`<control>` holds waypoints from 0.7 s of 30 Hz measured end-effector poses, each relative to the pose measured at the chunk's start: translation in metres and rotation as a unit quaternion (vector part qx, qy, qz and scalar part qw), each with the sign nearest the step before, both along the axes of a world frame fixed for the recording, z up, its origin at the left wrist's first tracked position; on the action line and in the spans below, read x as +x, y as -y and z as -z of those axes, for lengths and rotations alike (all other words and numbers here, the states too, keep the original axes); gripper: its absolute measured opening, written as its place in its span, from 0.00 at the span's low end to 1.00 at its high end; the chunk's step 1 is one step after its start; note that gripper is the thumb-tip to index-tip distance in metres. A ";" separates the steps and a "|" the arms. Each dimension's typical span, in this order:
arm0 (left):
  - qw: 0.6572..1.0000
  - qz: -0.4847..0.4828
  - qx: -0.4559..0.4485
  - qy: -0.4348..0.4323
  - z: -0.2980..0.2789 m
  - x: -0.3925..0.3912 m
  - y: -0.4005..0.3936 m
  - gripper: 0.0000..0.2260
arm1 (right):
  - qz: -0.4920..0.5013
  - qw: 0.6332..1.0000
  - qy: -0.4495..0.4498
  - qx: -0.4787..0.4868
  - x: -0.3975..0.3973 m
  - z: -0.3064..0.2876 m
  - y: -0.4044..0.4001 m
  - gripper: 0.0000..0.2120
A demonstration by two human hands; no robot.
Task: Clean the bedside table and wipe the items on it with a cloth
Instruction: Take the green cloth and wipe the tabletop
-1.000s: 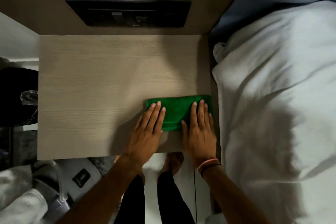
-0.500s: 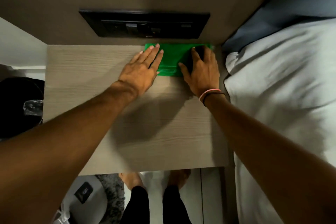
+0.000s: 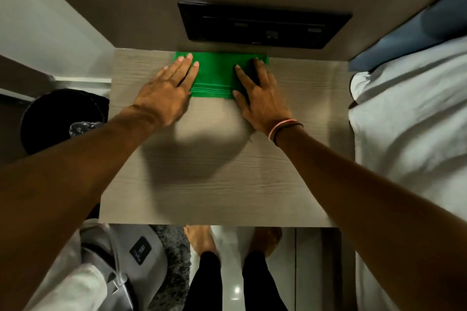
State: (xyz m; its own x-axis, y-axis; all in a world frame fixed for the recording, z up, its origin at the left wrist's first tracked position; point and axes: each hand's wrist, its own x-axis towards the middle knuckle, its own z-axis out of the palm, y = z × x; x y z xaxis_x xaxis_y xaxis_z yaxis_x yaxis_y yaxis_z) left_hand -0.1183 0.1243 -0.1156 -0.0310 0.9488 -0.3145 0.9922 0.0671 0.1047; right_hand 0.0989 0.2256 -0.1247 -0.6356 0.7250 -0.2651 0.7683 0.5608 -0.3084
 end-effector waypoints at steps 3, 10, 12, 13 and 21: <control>1.000 0.003 0.006 0.010 -0.002 -0.010 0.010 0.29 | -0.005 1.000 -0.001 0.009 -0.008 0.004 0.010 0.29; 1.000 0.004 0.001 0.005 0.000 0.022 0.034 0.28 | -0.002 0.999 0.015 0.047 0.023 0.010 0.038 0.30; 1.000 -0.009 -0.002 0.017 0.003 0.033 0.047 0.28 | -0.003 0.999 0.016 0.052 0.035 0.009 0.053 0.32; 0.999 -0.018 -0.004 0.028 0.005 0.039 0.056 0.28 | -0.002 0.998 0.016 0.052 0.041 0.010 0.061 0.32; 0.998 -0.030 0.044 0.045 0.013 0.082 0.144 0.33 | 0.011 0.997 -0.009 0.080 0.085 0.021 0.149 0.34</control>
